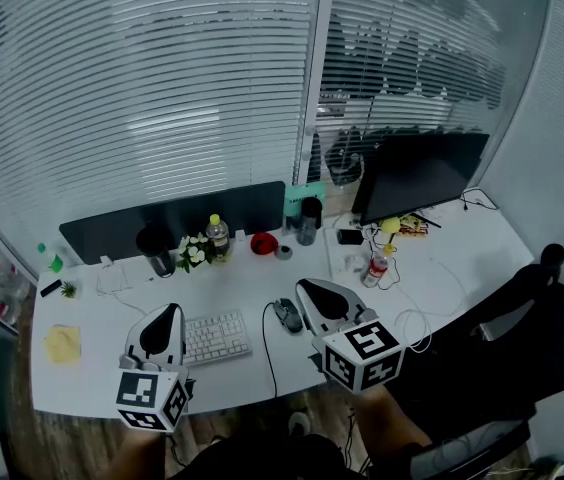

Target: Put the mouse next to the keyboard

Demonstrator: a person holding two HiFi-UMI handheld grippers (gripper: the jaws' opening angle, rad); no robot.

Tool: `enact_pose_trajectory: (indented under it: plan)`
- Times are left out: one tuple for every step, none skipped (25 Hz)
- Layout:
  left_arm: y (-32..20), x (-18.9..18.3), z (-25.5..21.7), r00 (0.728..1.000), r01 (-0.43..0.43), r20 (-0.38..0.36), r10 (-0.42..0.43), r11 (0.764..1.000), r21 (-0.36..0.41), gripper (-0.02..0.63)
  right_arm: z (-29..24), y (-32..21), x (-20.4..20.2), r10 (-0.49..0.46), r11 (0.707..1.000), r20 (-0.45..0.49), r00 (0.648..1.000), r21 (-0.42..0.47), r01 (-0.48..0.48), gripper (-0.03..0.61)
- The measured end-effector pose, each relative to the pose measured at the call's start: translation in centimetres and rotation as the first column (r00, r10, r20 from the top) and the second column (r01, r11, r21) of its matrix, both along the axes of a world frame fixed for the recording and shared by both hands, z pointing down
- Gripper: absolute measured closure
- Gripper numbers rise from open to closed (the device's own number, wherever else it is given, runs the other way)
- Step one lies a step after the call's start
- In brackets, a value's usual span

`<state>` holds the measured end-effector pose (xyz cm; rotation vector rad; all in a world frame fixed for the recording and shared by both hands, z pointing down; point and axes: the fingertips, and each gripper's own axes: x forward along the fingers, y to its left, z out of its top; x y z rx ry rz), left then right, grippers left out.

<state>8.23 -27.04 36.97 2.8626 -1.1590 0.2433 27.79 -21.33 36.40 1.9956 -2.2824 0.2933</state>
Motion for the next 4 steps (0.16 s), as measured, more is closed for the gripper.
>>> enact_pose_trajectory:
  plan:
    - [-0.01,-0.01,0.04,1.0,0.003,-0.001,-0.003,1.0,-0.003,0.586,-0.05,-0.04,0.08,0.003,1.0,0.0,1.0,0.001,-0.003,0.58]
    - [-0.03,-0.02,0.07,1.0,0.005,-0.003,-0.005,1.0,-0.006,0.586,-0.11,-0.08,0.15,0.005,1.0,0.0,1.0,0.003,-0.005,0.58]
    - [-0.05,-0.02,0.1,1.0,0.005,-0.005,-0.005,1.0,-0.009,0.586,-0.17,-0.14,0.21,0.007,1.0,-0.001,1.0,0.005,-0.007,0.58]
    - [-0.05,-0.01,0.12,1.0,0.005,-0.006,-0.005,1.0,-0.012,0.586,-0.23,-0.19,0.27,0.009,1.0,-0.001,1.0,0.006,-0.009,0.58]
